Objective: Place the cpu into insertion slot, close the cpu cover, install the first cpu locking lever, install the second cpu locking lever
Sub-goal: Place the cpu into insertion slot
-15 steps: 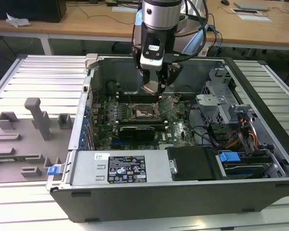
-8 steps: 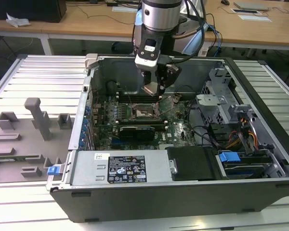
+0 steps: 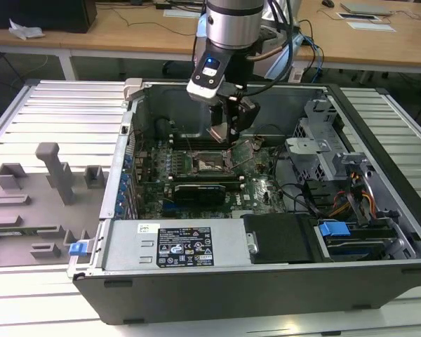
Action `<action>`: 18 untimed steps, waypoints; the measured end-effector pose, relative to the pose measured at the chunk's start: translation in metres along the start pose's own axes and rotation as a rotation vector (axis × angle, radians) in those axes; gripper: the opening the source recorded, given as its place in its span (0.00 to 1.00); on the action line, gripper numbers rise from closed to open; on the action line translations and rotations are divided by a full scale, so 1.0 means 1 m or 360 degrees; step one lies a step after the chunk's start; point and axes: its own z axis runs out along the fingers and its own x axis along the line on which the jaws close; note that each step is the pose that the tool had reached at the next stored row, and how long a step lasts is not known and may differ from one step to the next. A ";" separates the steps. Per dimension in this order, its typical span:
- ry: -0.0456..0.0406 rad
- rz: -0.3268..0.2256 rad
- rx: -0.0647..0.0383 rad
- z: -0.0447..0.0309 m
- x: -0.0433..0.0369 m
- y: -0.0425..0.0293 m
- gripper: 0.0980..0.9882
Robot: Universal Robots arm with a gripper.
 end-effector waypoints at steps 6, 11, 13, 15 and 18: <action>-0.0014 0.0233 0.0000 0.0043 0.0000 -0.0003 0.50; -0.0026 0.0452 -0.0001 0.0097 -0.0001 -0.0005 0.50; -0.0030 0.0522 -0.0001 0.0113 -0.0001 -0.0006 0.50; -0.0033 0.0594 -0.0001 0.0128 -0.0001 -0.0007 0.50; -0.0040 0.0725 -0.0002 0.0154 -0.0001 -0.0008 0.50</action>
